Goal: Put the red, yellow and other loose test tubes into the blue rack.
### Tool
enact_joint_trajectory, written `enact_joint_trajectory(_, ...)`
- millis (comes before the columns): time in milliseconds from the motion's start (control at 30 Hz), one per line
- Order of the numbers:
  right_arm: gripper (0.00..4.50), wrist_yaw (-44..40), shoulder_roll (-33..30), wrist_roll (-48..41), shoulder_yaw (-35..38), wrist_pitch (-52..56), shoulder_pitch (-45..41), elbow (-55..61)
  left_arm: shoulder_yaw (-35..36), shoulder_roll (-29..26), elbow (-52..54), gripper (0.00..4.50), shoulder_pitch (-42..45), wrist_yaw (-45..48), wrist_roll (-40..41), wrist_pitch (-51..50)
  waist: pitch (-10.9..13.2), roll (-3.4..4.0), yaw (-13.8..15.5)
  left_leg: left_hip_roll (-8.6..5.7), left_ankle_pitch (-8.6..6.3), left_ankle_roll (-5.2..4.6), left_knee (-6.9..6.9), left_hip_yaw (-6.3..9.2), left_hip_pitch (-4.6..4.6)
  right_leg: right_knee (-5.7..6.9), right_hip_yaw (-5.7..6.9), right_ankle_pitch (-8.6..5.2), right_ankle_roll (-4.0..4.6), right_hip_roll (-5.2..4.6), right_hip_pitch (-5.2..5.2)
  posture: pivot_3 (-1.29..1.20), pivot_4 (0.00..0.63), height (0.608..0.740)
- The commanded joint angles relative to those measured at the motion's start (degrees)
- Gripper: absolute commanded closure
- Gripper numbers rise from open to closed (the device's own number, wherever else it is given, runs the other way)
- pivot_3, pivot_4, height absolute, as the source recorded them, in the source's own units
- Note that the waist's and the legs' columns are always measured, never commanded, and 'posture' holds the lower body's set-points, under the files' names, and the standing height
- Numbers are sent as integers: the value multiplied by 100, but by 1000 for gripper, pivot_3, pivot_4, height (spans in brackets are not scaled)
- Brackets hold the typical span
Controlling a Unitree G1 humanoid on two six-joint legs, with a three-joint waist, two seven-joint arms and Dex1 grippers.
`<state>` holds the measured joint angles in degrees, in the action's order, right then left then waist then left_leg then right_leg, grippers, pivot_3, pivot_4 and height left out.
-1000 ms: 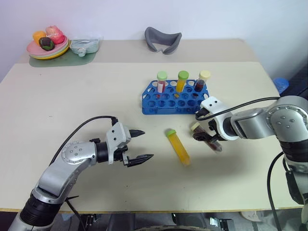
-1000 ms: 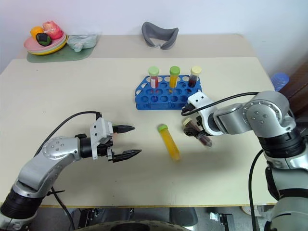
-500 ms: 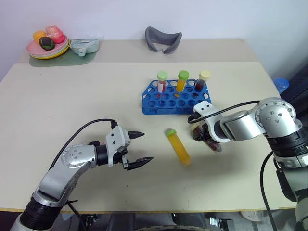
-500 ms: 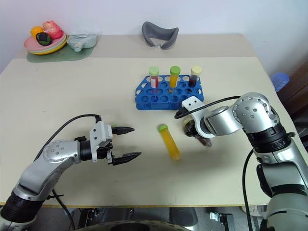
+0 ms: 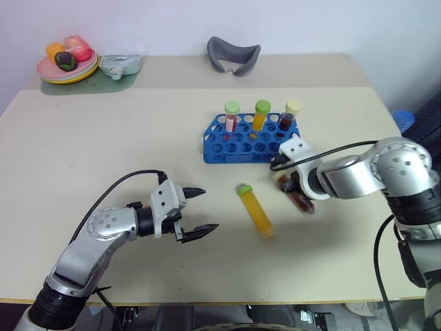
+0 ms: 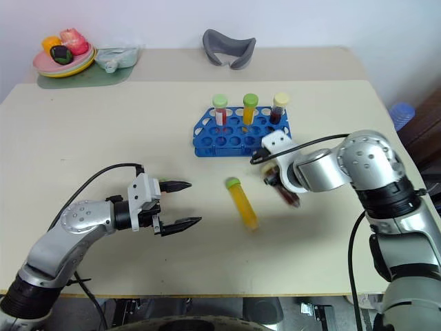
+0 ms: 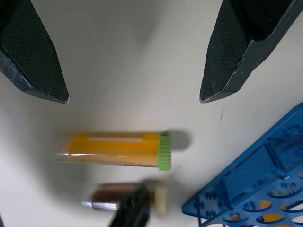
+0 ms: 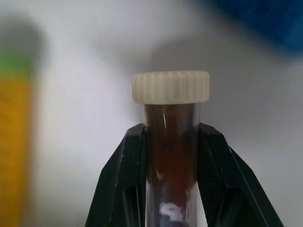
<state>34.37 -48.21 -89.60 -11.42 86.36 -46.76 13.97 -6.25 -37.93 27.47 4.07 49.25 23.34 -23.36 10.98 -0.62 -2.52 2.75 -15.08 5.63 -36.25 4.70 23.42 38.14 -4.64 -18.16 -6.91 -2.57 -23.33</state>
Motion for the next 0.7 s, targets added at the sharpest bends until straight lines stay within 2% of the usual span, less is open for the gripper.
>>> enact_joint_trajectory(33, 3634, -1212, -68, 1039, 1002, -1380, 238, 1381, 293, 42, 120, 0, -19, -137, 100, 30, 0, 0, 4, 1, 0, 0, 4, 2, 0, -1, 1, 0, 0, 1, -1, 0, 150, 740)
enact_joint_trajectory(167, 3634, -1363, 503, 2165, 1505, -2631, 1049, 1898, 369, 238, 64, 0, 150, -293, 225, -21, -6, -10, 27, 1, 0, -1, 0, 5, 0, -11, 7, 0, -1, -2, 12, 0, 150, 740)
enact_joint_trajectory(300, 3634, -1781, 1061, 4306, 879, -4261, 1674, 2011, 343, 622, -180, 0, 467, -473, 247, 32, -6, -6, 17, -2, 0, 1, -14, 3, -2, 0, 5, 1, -1, -4, 14, 0, 150, 740)
enact_joint_trajectory(400, 3634, -1973, 1650, 5742, 555, -5742, 2230, 1564, 353, 953, -419, 0, 644, -629, 211, 199, -8, -6, -4, -1, 1, 1, -10, 3, -5, 1, 5, 1, -1, -2, 14, 0, 150, 740)
enact_joint_trajectory(533, 3634, -2375, 2308, 6547, 681, -6942, 2684, 927, 502, 1439, -456, 0, 678, -730, 633, 166, -8, -4, -2, -1, 2, 4, -5, 2, -6, 1, 4, 1, -1, -2, 12, 0, 150, 740)
enact_joint_trajectory(700, 3634, -2817, 2818, 7199, 724, -7854, 2725, 153, 312, 1572, -289, 0, 779, -884, 491, 125, -8, -1, -8, -1, 4, 7, -8, 1, -12, 11, 1, 1, 0, -1, 13, 0, 150, 740)
